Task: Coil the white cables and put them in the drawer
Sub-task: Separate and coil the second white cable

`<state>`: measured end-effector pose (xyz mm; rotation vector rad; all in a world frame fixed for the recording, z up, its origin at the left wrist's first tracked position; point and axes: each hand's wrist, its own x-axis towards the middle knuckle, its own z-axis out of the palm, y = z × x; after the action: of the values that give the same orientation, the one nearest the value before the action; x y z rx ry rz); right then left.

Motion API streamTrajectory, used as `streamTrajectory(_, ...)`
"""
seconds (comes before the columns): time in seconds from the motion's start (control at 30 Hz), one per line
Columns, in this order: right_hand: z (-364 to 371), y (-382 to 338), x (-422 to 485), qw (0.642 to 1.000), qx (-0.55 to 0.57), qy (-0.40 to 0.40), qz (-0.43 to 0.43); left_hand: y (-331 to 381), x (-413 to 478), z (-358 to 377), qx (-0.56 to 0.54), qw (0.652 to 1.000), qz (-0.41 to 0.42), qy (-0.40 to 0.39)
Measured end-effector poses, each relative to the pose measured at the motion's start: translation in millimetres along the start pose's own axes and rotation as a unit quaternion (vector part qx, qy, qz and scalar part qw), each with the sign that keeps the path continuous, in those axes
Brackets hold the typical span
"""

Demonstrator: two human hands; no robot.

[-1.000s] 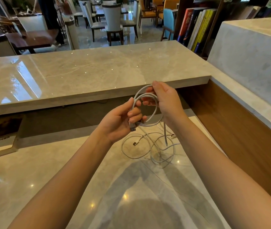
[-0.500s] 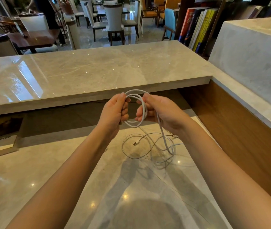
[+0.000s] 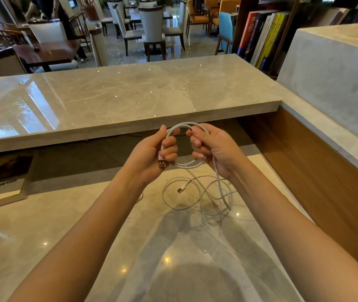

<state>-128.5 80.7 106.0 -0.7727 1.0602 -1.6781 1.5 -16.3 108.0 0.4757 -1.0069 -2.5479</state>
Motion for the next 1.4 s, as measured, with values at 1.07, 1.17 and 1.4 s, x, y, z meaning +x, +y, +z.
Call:
streamTrajectory(1.07, -10, -27, 22, 0.842, -0.525, 0.097, -0.072, 26, 4, 15, -0.001, 0.997, 0.031, -0.077)
streamTrajectory(1.17, -1, -31, 16, 0.949, -0.298, 0.101, 0.003, 23, 8, 17, 0.062, 0.995, 0.058, -0.051)
streamTrajectory(1.4, 13, -29, 8, 0.982, -0.025, 0.123, 0.138, 12, 15, 13, 0.298, 0.941, 0.144, 0.065)
